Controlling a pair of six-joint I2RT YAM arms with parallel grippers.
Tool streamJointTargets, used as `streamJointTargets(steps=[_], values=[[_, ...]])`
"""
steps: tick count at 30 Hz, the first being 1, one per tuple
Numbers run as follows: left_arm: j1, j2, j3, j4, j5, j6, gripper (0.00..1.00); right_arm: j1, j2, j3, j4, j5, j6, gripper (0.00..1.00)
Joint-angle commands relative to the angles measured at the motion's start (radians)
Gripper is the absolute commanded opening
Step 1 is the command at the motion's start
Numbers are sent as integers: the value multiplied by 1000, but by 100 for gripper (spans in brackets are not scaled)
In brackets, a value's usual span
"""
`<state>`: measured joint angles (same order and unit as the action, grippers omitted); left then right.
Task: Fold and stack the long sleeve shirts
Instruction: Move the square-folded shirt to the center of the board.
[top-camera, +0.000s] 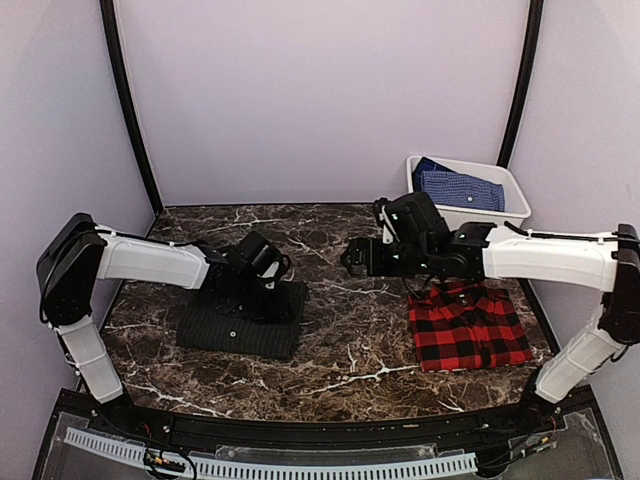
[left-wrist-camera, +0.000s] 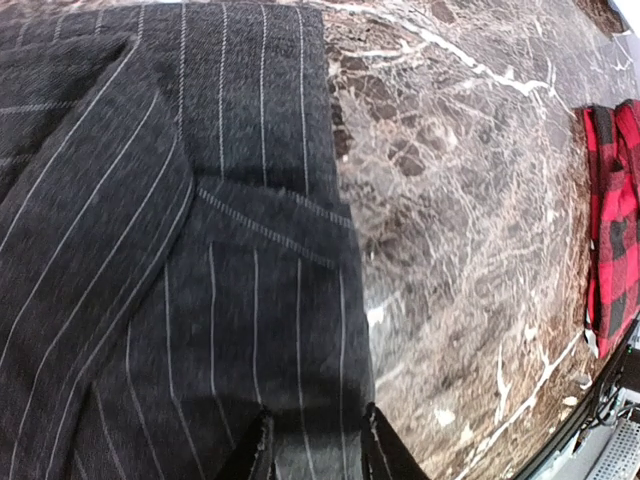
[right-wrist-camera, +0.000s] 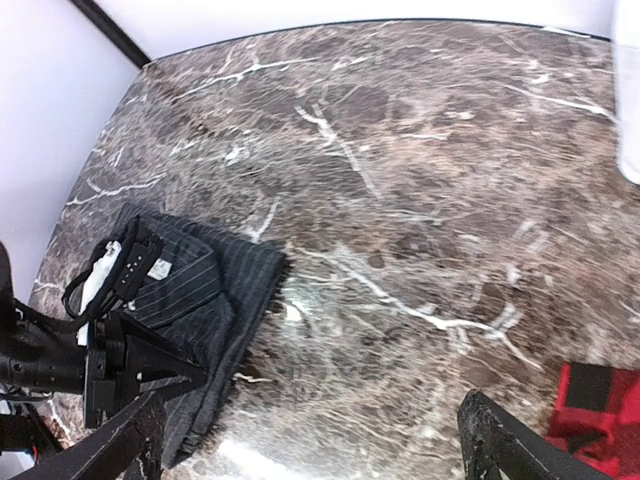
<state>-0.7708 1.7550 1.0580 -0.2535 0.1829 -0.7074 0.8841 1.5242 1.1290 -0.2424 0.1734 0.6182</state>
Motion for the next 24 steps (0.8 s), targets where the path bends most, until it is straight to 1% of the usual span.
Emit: streamJointTargets(steps=[1, 4, 11, 16, 20, 22, 24], values=[[-3, 55, 62, 27, 8, 9, 28, -22, -106, -84, -23, 123, 30, 99], [-3, 101, 75, 12, -17, 16, 29, -38, -145, -131, -40, 156, 44, 99], [11, 138, 55, -31, -90, 22, 28, -65, -189, -226, -49, 157, 49, 99], [59, 85, -24, -36, -107, 40, 28, -66, -150, -226, -121, 176, 35, 99], [122, 29, -85, -49, -104, 72, 28, -66, -136, -237, -148, 182, 45, 99], [154, 3, -102, -63, -105, 94, 28, -68, -130, -242, -161, 188, 61, 98], [163, -21, -111, -82, -111, 115, 28, -68, -123, -246, -180, 194, 73, 98]])
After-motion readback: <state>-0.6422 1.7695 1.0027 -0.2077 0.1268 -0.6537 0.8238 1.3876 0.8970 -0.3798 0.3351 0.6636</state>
